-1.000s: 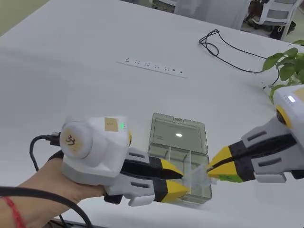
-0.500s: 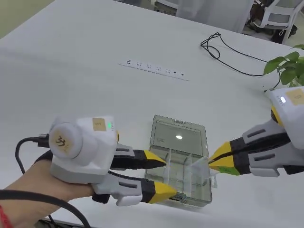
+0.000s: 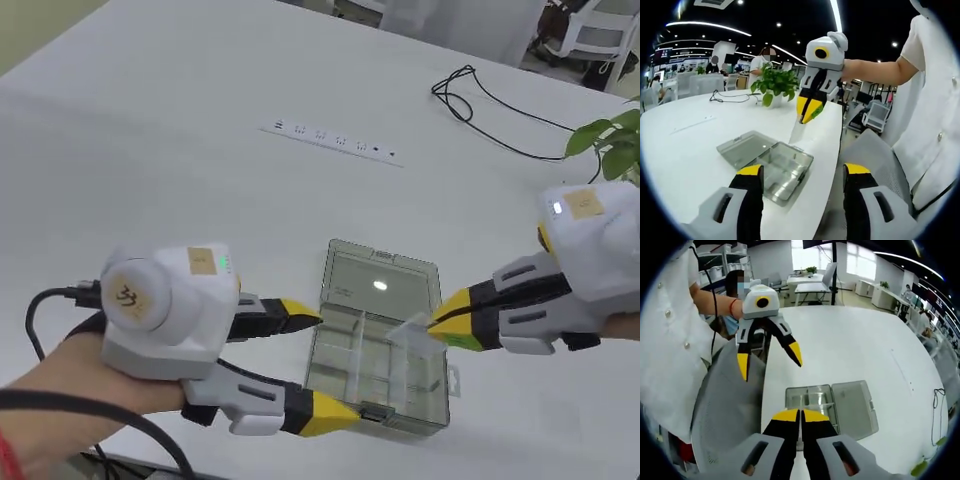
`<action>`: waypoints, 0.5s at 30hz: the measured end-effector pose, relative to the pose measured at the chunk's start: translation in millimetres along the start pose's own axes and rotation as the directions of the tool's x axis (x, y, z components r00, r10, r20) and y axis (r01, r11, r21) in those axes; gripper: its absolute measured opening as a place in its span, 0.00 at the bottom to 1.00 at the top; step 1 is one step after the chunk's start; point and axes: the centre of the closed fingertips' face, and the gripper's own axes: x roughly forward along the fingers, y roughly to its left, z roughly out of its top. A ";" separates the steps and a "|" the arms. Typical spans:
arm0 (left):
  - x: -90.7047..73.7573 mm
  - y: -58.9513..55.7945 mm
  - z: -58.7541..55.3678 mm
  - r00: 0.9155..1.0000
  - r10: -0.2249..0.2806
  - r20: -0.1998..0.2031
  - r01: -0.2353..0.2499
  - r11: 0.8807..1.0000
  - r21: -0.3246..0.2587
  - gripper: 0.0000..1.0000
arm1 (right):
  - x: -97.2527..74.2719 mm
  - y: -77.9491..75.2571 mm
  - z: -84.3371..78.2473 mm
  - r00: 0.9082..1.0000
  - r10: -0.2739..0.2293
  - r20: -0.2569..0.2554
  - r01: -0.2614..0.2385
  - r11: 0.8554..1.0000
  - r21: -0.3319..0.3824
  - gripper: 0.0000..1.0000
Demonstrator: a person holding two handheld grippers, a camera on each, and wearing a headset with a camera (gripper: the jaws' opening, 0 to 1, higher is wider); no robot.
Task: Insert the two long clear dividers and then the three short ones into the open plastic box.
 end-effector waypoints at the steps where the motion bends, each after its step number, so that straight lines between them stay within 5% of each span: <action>1: 0.1 2.1 -2.5 1.000 0.005 -0.007 -0.005 1.000 -0.002 0.68 | 1.7 -1.9 -2.5 1.000 0.000 0.000 0.000 1.000 0.001 0.03; 15: 1.6 15.2 -12.7 0.999 0.038 -0.019 -0.039 0.999 -0.035 0.91 | 30.4 -19.9 -24.0 1.000 0.009 -0.012 -0.009 1.000 0.024 0.03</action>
